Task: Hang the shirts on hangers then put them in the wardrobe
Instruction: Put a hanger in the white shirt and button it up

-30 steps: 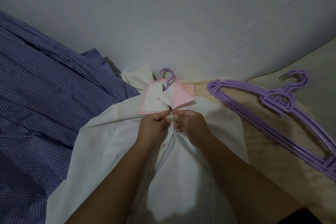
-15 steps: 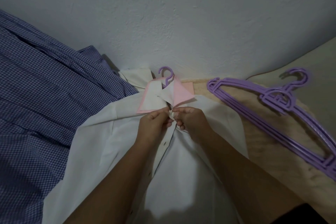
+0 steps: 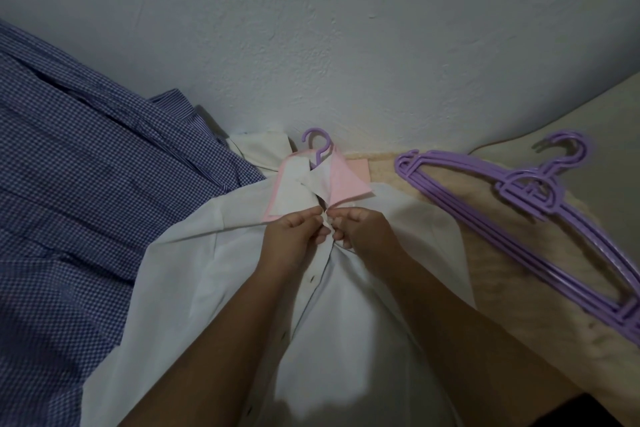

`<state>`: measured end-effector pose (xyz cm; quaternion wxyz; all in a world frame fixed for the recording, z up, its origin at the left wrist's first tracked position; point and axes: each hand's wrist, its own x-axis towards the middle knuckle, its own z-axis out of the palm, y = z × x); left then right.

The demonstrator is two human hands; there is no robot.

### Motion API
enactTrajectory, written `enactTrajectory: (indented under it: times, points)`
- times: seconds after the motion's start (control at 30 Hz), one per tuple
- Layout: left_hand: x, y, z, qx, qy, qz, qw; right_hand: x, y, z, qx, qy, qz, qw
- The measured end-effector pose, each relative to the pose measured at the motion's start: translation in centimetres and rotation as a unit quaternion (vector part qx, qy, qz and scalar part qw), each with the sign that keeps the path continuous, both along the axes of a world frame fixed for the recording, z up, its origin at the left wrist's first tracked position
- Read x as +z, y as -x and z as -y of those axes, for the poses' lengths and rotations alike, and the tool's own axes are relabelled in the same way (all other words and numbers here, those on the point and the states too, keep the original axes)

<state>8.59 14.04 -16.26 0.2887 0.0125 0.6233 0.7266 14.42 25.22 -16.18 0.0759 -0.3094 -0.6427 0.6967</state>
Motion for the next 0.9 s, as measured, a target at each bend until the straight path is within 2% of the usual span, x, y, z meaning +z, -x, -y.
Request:
enactTrajectory:
  times: [0.23, 0.37, 0.6, 0.67, 0.8, 0.9]
  points:
    - [-0.1, 0.3, 0.2, -0.013, -0.049, 0.043, 0.998, 0.3, -1.0, -0.6, 0.067, -0.019, -0.016, 0.997]
    - [-0.1, 0.3, 0.2, -0.032, -0.065, 0.059, 0.996, -0.3, -0.7, -0.1, 0.050, -0.112, -0.022, 0.992]
    - [-0.6, 1.0, -0.1, -0.004, -0.011, 0.065, 0.998, -1.6, -0.3, 0.2, 0.029, -0.289, -0.047, 0.956]
    - [-0.7, 1.0, 0.0, -0.008, -0.016, 0.072, 0.997, -1.6, -0.3, 0.3, 0.012, -0.276, -0.042, 0.960]
    - [-1.0, 0.8, 0.3, -0.028, -0.012, 0.054, 0.998, -1.4, 0.1, 0.3, -0.013, -0.136, -0.034, 0.990]
    - [-1.1, 0.8, 0.3, -0.026, -0.017, 0.060, 0.998, -1.2, 0.3, 0.2, -0.020, -0.079, -0.018, 0.997]
